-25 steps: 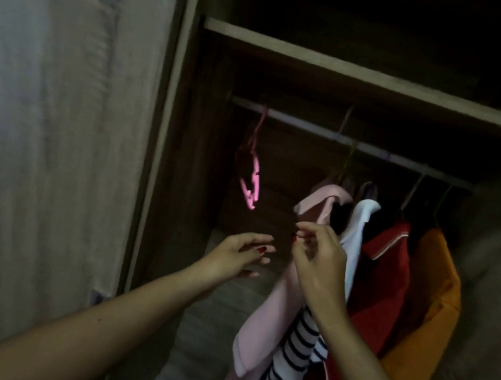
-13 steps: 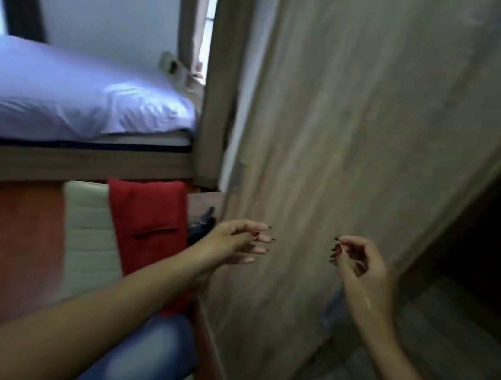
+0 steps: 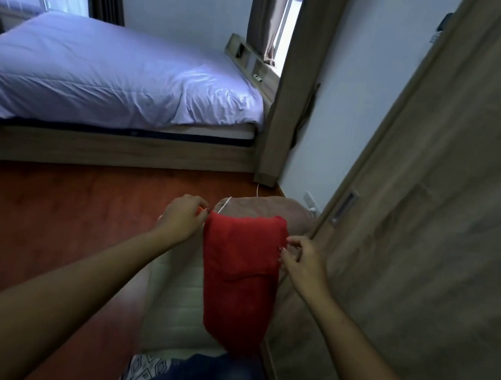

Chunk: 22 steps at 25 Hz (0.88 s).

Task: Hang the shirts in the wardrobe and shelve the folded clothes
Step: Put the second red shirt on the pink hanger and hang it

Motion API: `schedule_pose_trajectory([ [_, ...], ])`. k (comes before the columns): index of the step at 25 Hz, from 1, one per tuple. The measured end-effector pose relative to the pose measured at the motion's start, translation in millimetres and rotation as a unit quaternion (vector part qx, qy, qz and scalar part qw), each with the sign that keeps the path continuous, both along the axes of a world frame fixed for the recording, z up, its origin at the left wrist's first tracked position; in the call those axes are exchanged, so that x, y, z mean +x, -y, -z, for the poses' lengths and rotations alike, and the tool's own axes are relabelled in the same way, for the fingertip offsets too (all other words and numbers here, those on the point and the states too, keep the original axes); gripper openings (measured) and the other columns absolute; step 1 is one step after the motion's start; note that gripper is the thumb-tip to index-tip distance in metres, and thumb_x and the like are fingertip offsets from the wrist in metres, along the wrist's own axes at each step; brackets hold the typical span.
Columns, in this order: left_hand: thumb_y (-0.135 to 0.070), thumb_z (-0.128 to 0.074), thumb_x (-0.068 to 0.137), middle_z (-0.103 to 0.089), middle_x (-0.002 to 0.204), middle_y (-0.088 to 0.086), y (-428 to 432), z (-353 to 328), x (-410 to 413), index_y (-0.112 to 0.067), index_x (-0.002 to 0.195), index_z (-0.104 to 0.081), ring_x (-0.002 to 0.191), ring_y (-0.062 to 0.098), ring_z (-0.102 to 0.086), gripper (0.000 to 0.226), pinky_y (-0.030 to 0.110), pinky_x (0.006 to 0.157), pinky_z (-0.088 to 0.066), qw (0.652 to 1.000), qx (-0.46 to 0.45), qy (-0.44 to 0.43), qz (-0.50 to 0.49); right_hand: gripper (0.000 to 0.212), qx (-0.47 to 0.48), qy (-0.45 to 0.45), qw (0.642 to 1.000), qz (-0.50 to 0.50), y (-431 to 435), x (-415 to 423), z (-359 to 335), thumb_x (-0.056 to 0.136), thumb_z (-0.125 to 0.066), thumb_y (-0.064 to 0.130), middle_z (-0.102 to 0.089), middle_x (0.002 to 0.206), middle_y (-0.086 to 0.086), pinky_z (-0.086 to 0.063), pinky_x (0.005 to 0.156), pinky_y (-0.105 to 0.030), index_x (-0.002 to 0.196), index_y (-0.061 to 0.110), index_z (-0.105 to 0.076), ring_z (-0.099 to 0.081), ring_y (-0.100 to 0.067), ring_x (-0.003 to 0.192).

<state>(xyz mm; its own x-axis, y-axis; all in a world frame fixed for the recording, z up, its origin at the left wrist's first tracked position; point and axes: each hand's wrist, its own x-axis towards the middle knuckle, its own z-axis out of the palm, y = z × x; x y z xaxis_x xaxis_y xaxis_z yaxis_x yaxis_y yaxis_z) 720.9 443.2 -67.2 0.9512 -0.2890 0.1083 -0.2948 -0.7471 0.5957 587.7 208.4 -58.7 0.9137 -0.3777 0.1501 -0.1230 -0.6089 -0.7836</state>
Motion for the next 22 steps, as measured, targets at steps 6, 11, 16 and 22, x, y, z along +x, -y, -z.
schedule_pose_trajectory([
  [6,-0.068,-0.013,0.090,-0.055,0.135,0.016,17,22,58,-0.022,0.133,-0.052,0.120,0.035,-0.052,0.074,0.043,0.101,-0.043,0.959,0.198,-0.198,0.037,0.047,0.125,-0.112,0.985,0.040,-16,60,38,0.090,-0.056,0.004,-0.051,0.112,-0.017,-0.049,0.043,-0.013,0.132,-0.003,-0.036,-0.061,-0.016,0.059],
  [11,-0.037,-0.049,0.094,-0.060,0.112,0.023,37,16,71,0.004,0.121,-0.058,0.100,0.032,-0.059,0.050,0.032,0.081,-0.046,0.956,0.004,-0.290,0.042,0.059,0.206,-0.090,0.968,0.108,-19,71,49,0.086,-0.061,0.001,-0.037,0.128,-0.013,-0.053,0.045,-0.015,0.137,0.003,-0.030,-0.063,-0.034,0.098],
  [16,-0.020,-0.057,0.093,-0.070,0.105,0.011,49,-8,40,-0.006,0.116,-0.062,0.085,0.015,-0.068,0.027,0.025,0.069,-0.057,0.829,-0.410,-0.380,0.017,0.015,0.258,-0.105,0.953,0.120,-18,66,53,0.088,-0.061,0.007,-0.049,0.080,-0.008,-0.050,0.043,-0.015,0.086,0.011,-0.046,-0.054,-0.015,0.059],
  [22,-0.015,-0.059,0.089,-0.075,0.092,0.010,54,-53,-12,-0.005,0.113,-0.064,0.081,0.016,-0.072,0.027,0.029,0.079,-0.059,0.643,-0.638,-0.420,0.057,0.018,0.270,0.050,0.957,0.091,7,9,18,0.077,-0.062,0.022,-0.040,0.065,-0.008,-0.031,0.060,-0.031,0.065,0.016,-0.050,-0.039,-0.013,0.063],
])
